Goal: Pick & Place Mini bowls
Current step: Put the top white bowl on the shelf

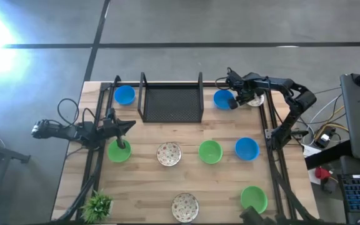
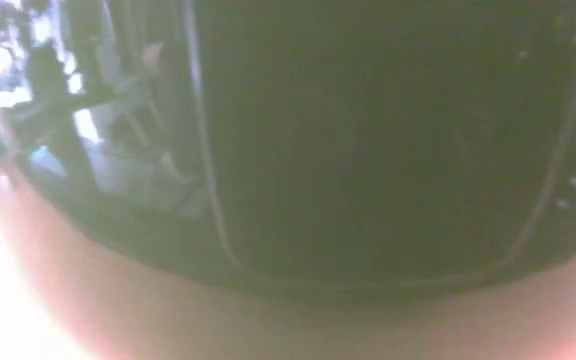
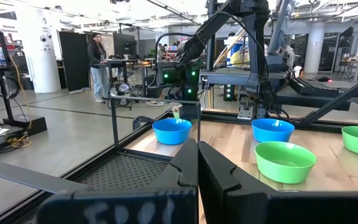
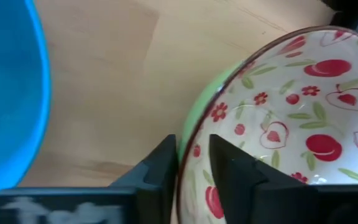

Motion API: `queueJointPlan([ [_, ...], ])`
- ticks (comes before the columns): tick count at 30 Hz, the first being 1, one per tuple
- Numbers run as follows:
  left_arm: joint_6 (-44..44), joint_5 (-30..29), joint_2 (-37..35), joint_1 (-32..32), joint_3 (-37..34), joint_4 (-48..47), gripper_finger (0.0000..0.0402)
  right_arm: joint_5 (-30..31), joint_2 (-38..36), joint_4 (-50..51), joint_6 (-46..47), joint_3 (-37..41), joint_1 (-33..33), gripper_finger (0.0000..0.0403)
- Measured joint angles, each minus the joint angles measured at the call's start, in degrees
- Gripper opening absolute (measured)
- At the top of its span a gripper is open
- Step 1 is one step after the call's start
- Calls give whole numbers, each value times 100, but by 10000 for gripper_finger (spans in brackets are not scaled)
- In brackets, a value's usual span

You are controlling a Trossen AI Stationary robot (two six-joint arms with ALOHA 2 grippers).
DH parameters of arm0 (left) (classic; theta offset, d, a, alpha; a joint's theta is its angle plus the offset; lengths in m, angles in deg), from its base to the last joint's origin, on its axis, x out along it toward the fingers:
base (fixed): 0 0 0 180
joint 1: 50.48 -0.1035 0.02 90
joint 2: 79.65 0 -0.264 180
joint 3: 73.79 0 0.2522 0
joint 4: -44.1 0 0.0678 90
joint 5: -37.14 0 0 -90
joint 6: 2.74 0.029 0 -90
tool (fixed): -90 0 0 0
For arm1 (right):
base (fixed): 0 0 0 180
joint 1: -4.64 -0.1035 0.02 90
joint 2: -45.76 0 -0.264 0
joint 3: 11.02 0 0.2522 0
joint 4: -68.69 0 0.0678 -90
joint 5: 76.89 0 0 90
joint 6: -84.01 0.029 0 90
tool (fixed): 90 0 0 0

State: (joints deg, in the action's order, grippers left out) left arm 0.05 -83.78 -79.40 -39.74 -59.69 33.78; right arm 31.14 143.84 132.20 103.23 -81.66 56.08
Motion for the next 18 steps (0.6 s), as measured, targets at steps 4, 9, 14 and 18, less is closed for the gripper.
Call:
queueJointPlan([
  [4,0,0,-1,-1,0,-1,0,-7,-8,0,-130,-2,-8,21],
  [9,0,0,0,0,0,-1,0,-2,-22,-1,-314,-11,-9,15],
  [14,0,0,-1,-1,0,-1,0,-2,-20,-15,-400,-9,-7,14],
  [18,0,0,-2,0,0,-2,0,2,-20,-15,-461,-9,-7,14],
])
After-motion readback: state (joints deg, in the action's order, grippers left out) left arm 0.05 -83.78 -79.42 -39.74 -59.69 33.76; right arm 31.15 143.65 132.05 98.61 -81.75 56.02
